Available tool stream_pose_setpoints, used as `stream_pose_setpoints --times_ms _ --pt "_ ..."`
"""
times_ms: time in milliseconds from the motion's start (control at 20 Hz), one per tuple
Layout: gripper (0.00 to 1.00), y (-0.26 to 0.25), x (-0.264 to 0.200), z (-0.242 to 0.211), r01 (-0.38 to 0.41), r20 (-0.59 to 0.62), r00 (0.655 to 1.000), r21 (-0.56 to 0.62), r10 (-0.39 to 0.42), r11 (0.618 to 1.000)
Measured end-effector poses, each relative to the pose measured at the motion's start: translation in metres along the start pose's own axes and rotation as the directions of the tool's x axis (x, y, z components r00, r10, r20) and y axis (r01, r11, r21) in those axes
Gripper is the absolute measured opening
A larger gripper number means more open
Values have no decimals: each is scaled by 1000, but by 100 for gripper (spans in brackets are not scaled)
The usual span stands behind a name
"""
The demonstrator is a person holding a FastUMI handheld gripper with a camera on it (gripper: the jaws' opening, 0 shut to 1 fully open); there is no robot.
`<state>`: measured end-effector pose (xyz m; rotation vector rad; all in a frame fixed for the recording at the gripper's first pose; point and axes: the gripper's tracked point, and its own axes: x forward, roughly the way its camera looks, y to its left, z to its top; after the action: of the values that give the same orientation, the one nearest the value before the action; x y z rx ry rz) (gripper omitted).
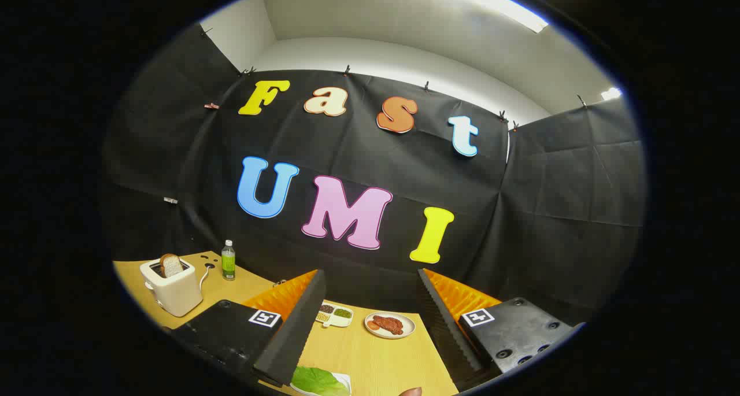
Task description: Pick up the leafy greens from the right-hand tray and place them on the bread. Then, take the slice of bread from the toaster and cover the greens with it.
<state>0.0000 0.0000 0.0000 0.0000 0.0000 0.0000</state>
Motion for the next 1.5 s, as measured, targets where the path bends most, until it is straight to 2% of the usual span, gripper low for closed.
stream_pose_setpoints --times_ms 700,800,900,1000,1100,1350,1500 --pt "97 -5 3 -5 -15 -11 1000 12 15 1000" --pt "97 0 3 -9 -45 -25 999 20 45 999" --pt "97 14 4 -26 -116 -81 990 36 118 993" --pt "97 32 2 -61 -203 -184 960 63 211 977" --pt "97 45 -2 -98 -270 -285 915 91 285 959" --pt "96 64 -17 -200 -370 -495 784 113 375 922" --pt "95 73 -31 -259 -419 -593 690 139 414 897"
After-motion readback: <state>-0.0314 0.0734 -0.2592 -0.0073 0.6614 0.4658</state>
